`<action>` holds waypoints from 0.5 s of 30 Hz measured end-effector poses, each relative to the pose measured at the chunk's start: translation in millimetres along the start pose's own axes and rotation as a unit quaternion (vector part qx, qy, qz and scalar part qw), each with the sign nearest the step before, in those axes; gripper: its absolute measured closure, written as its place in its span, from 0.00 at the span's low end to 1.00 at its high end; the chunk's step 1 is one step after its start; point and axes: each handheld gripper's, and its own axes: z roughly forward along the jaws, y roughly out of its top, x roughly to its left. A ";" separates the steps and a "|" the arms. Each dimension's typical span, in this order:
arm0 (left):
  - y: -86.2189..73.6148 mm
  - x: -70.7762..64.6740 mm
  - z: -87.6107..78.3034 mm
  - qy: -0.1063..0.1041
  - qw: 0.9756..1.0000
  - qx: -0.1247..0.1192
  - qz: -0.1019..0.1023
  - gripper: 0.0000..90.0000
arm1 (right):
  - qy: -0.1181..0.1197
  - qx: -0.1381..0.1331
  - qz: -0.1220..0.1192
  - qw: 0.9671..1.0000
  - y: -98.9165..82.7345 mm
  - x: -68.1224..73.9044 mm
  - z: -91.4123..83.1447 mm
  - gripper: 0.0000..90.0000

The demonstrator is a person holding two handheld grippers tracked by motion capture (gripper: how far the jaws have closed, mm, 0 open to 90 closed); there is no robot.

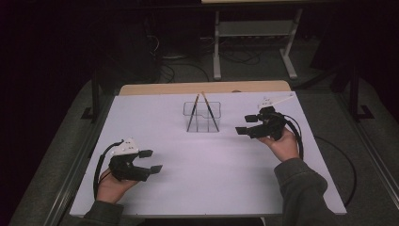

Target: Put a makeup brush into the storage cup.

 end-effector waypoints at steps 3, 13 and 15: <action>0.1 0.2 -0.1 0.000 1.000 -0.001 0.001 0.32 | 0.001 0.001 0.001 1.000 -3.0 0.8 -0.9 0.32; -0.1 0.8 -0.4 0.000 1.000 0.001 0.001 0.32 | -0.001 -0.002 0.008 1.000 -15.0 3.5 -4.2 0.31; -0.1 0.7 -0.3 0.000 1.000 0.000 0.000 0.32 | 0.000 -0.002 0.007 1.000 -17.7 3.4 -5.3 0.31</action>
